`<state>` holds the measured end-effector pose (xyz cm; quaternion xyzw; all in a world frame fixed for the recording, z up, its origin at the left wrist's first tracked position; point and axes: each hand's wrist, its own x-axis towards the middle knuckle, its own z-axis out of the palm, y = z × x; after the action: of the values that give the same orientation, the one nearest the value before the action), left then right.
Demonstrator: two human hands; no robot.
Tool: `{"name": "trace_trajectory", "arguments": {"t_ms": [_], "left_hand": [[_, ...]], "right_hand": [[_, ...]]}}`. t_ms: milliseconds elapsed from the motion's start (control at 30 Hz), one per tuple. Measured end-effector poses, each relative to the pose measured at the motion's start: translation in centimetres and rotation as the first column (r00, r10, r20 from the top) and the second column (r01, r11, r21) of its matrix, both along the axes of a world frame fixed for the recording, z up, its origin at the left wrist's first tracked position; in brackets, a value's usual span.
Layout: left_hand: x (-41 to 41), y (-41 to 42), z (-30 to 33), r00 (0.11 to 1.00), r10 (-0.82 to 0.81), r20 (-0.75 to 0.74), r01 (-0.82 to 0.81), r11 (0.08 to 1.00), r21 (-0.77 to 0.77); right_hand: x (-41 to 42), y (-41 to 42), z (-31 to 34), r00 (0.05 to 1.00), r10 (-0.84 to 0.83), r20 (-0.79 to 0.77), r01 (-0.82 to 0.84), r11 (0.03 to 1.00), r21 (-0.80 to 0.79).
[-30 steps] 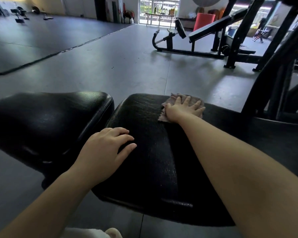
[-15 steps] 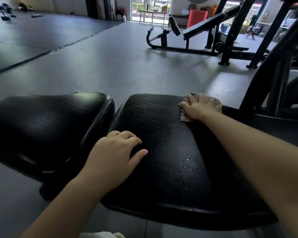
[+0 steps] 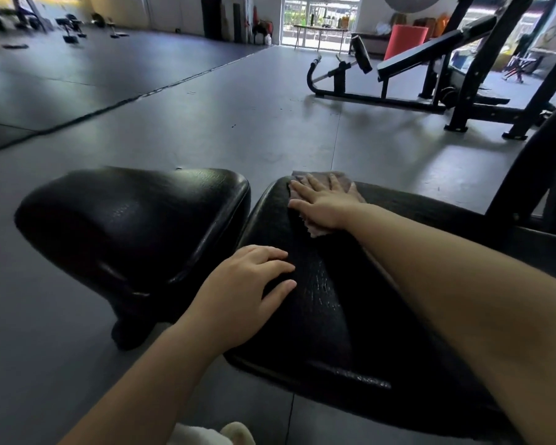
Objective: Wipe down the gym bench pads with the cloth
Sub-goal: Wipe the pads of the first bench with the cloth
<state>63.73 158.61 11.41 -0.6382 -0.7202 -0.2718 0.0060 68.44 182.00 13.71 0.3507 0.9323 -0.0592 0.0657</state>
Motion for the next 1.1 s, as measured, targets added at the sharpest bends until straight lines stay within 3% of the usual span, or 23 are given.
{"name": "trace_trajectory", "arguments": {"t_ms": [200, 333, 500, 567, 667, 767, 900, 1000, 1100], "left_hand": [[-0.9, -1.9, -0.1, 0.989, 0.017, 0.144, -0.035, 0.992, 0.12], [-2.6, -2.9, 0.1, 0.985, 0.091, 0.145, -0.117, 0.976, 0.181], [-3.1, -3.0, -0.5, 0.988, 0.088, 0.127, -0.1, 0.991, 0.091], [-2.6, -3.1, -0.7, 0.99, 0.056, 0.126, -0.057, 0.998, 0.009], [-1.7, -3.4, -0.7, 0.997, -0.001, 0.074, 0.011, 0.992, -0.126], [-0.9, -3.7, -0.2, 0.997, -0.066, -0.036, 0.054, 0.963, -0.263], [-0.8, -3.8, 0.2, 0.98, -0.135, -0.149, 0.082, 0.945, -0.316], [-0.9, -3.4, 0.5, 0.983, -0.125, -0.131, 0.073, 0.936, -0.343], [-0.9, -3.1, 0.7, 0.982, -0.129, -0.139, 0.075, 0.937, -0.34]], "right_hand": [[1.4, -5.6, 0.0, 0.966, 0.258, 0.009, -0.258, 0.966, -0.006], [5.2, -10.8, 0.3, 0.869, 0.493, 0.044, -0.494, 0.869, 0.02], [10.5, -14.4, -0.4, 0.692, 0.72, 0.047, -0.721, 0.687, 0.089], [11.5, -13.9, -0.6, 0.673, 0.739, 0.017, -0.737, 0.669, 0.092], [11.3, -11.8, -0.5, 0.708, 0.705, -0.038, -0.701, 0.709, 0.076], [9.6, -7.4, -0.7, 0.818, 0.575, -0.01, -0.572, 0.816, 0.084], [6.8, 0.9, -0.7, 0.974, 0.225, 0.017, -0.225, 0.972, 0.063], [5.0, 2.5, -0.9, 1.0, -0.014, -0.011, 0.015, 0.999, 0.038], [5.3, -0.9, -0.6, 0.999, 0.049, -0.007, -0.049, 0.999, -0.006]]}}
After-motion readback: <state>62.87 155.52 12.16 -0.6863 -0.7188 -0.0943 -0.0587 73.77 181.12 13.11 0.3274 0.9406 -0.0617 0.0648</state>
